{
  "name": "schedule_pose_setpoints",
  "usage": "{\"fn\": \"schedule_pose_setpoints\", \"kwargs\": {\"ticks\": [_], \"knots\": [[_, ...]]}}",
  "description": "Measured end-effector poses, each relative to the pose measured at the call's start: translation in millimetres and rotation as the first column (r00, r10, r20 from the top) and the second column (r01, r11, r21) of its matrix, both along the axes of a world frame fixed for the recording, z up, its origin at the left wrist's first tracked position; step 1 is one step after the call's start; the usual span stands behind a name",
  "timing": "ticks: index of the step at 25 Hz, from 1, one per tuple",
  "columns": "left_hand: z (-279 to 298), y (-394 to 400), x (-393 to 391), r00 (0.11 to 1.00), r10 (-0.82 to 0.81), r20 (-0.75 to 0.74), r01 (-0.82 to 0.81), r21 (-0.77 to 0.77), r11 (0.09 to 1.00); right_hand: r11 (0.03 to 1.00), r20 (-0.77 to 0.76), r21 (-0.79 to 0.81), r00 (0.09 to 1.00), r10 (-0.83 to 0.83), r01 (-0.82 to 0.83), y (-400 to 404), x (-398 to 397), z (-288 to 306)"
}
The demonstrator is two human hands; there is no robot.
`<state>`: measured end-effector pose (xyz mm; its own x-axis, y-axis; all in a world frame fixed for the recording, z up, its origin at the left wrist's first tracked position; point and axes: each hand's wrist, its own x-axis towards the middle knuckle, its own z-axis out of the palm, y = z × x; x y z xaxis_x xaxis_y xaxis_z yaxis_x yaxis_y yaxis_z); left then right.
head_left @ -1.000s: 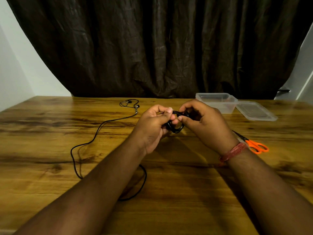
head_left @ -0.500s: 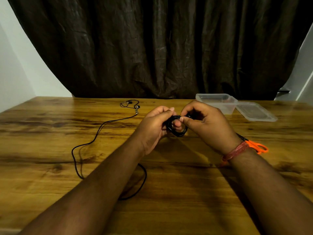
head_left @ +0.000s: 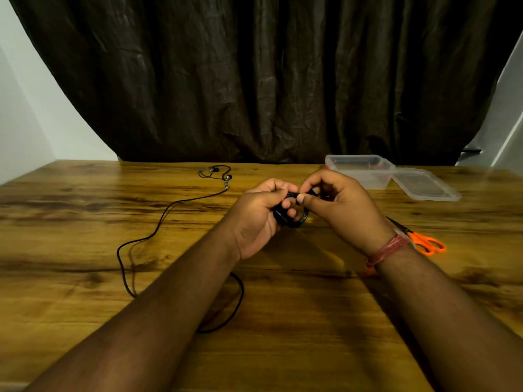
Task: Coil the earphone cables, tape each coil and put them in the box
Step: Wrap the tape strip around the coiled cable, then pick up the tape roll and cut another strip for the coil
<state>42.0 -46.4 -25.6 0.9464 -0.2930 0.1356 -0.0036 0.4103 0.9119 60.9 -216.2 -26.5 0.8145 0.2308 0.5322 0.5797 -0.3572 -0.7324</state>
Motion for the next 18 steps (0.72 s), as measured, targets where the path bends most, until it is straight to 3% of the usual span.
{"fn": "schedule_pose_setpoints", "kwargs": {"ticks": [7, 13, 18], "knots": [[-1.0, 0.3, 2.1, 0.999, 0.029, -0.014, -0.028, 0.039, 0.999, 0.999, 0.028, -0.05, 1.0, -0.009, 0.011, 0.9, 0.8, -3.4], [-8.9, 0.0, 6.7, 0.998, 0.058, 0.031, -0.062, 0.162, 0.985, 0.997, 0.027, -0.08, 1.0, -0.014, 0.016, 0.5, -1.2, -5.3], [-10.5, 0.0, 8.6, 1.0, 0.026, 0.016, -0.027, 0.067, 0.997, 0.997, -0.063, -0.072, 0.998, 0.015, -0.019, -0.5, -7.1, -2.3]]}}
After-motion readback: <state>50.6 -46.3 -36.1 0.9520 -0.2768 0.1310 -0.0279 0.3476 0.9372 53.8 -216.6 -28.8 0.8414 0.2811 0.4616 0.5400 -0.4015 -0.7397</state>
